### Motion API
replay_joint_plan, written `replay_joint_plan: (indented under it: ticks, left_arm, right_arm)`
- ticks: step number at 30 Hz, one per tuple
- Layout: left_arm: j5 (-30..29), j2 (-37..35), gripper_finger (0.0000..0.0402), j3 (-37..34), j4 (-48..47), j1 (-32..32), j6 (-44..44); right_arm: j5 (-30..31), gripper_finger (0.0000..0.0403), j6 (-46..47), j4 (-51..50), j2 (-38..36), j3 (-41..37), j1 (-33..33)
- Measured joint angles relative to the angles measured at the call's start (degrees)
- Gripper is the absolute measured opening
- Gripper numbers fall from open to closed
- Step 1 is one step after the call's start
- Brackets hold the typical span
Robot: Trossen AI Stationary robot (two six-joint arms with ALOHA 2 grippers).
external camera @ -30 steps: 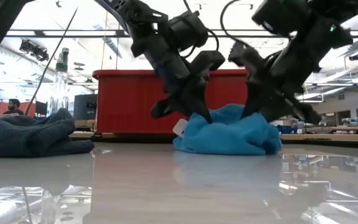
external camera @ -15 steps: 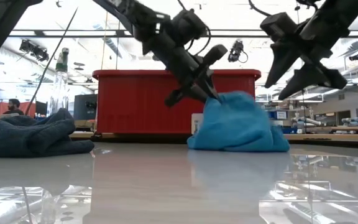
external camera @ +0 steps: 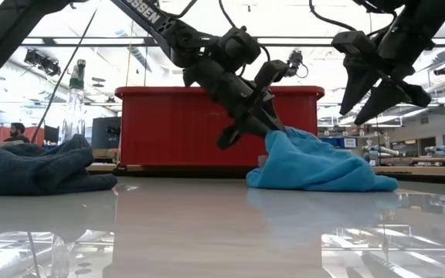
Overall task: Fold laundry
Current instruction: Fold the light blue shorts
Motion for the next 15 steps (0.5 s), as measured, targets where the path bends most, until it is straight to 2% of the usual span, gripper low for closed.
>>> replay_joint_plan:
  ticks: [3, 8, 15]
  left_arm:
    - [2.18, 0.00, 0.0039, 0.00, 2.84, 0.37, 1.81]
    - [11.32, 0.00, 0.0039, 0.00, 9.50, 0.93, 0.63]
    - [16.64, 0.93, 0.0039, 0.08, 6.95, 0.83, 2.35]
  right_arm:
    - [-2.49, 0.0174, -3.87, 1.06, 0.50, 0.00, -1.35]
    - [-2.93, 0.0174, -5.50, 0.71, -0.41, 0.00, -2.54]
    - [-2.69, 0.0174, -3.69, 0.61, -3.52, 0.04, -3.01]
